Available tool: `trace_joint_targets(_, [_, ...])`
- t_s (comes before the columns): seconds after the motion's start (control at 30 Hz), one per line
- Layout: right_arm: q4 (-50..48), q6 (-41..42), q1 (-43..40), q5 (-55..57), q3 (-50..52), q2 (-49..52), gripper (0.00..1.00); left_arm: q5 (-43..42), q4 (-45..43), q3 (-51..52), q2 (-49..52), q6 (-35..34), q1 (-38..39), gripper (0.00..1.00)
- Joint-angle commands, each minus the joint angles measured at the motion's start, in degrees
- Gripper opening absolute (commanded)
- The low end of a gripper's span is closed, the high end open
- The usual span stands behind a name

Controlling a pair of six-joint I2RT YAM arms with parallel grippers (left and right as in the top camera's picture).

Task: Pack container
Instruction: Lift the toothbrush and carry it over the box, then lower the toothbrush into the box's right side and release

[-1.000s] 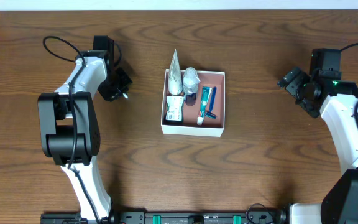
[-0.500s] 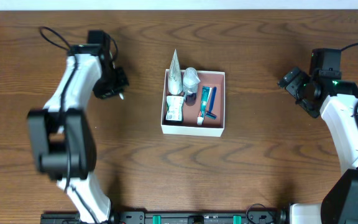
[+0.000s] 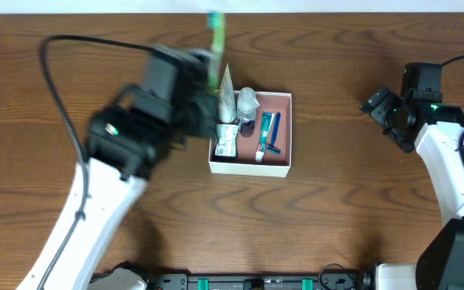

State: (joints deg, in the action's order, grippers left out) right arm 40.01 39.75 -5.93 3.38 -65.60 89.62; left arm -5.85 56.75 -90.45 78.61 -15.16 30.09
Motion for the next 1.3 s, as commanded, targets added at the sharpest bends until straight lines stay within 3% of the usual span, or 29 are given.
trace_joint_targets(0.0, [0.07,0.48,0.0,0.24,-0.24,0.39,0.99,11.85,-0.61,0.33,0.87,-5.05,9.4,0.06])
trace_joint_targets(0.17, [0.07,0.48,-0.02,0.22,-0.24,0.39,0.99,25.79,-2.01,1.86,5.33,-16.44,20.81,0.05])
trace_joint_targets(0.4, [0.07,0.48,0.0,0.24,-0.24,0.39,0.99,26.67,-2.99,1.9,16.33,-27.17,25.33,0.06])
trace_joint_targets(0.7, [0.07,0.48,-0.02,0.24,-0.24,0.39,0.99,25.81,-6.82,1.9,28.15,-30.29,26.36,0.06])
trace_joint_targets(1.27, [0.07,0.48,-0.02,0.22,-0.24,0.39,0.99,25.81,-7.02,2.12,32.63,-31.71,26.08,0.06])
